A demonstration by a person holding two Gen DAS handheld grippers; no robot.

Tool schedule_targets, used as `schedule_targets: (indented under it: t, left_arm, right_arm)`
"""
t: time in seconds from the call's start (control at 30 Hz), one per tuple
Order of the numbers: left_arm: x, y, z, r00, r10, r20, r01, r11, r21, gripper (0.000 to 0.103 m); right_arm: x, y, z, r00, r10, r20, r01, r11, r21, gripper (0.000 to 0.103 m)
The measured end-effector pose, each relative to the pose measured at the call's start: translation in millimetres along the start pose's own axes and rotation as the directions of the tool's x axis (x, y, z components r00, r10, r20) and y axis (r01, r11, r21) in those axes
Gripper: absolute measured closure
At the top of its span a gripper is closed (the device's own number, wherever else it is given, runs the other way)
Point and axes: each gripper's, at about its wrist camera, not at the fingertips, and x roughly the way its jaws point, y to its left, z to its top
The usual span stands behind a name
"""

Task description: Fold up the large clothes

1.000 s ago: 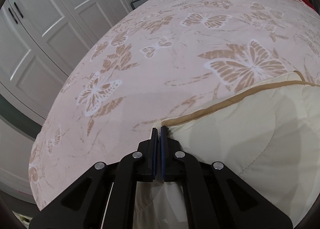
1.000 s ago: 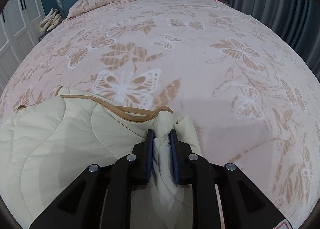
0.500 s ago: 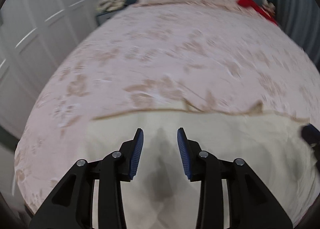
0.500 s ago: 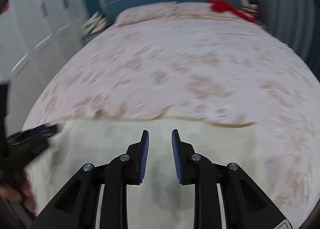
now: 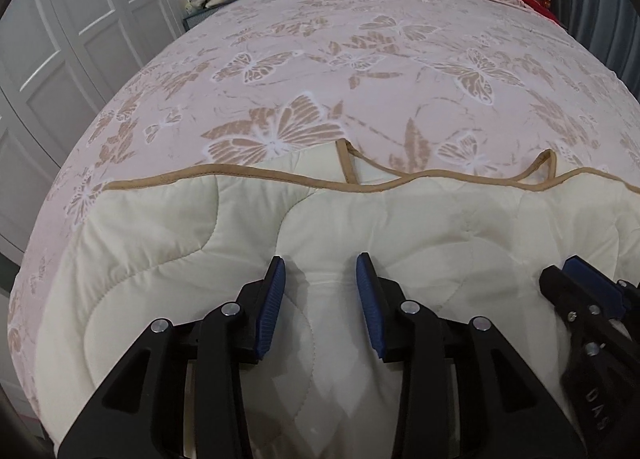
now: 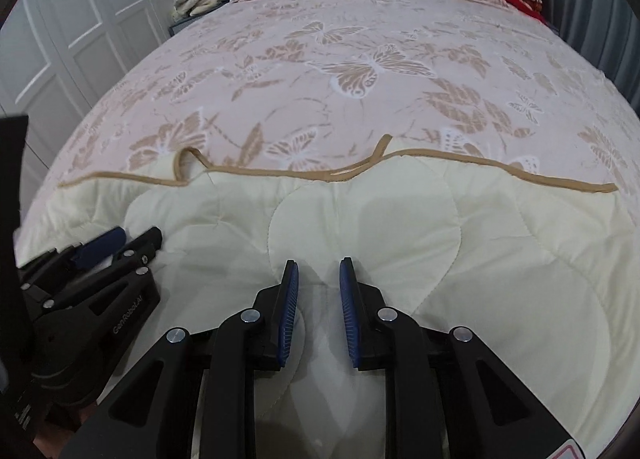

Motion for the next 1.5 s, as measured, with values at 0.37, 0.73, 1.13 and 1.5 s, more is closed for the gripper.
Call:
schedule_targets:
  t: [0.37, 0.73, 1.13, 1.5]
  left_arm:
    - [9.4, -8.8, -6.6, 0.998, 0.039, 0.051, -0.04, 0.999, 0.016, 0.066]
    - [12.1, -15.0, -9.5, 0.993, 0.083, 0.086, -0.086, 0.996, 0.024, 0.066]
    - [-9.0, 14.6, -1.0, 0.994, -0.092, 0.051, 0.095, 0.994, -0.056, 0.044]
    - [-98.1, 194.8, -112.5, 0.977, -0.209, 0.027, 0.194, 0.84, -0.507, 0.012]
  right_arm:
    - [18.0, 2.0, -5.9, 0.999, -0.009, 0.04, 0.01, 1.0, -0.015, 0.084]
    - [21.6, 5.8, -9.1, 0.996, -0.032, 0.083, 0.034, 0.999, -0.027, 0.084]
    - [16.0, -2.4, -1.6, 0.998, 0.028, 0.061, -0.028, 1.0, 0.002, 0.083]
    - [-66.5, 10.4, -26.9, 0.993, 0.112, 0.028, -0.114, 0.991, 0.07, 0.077]
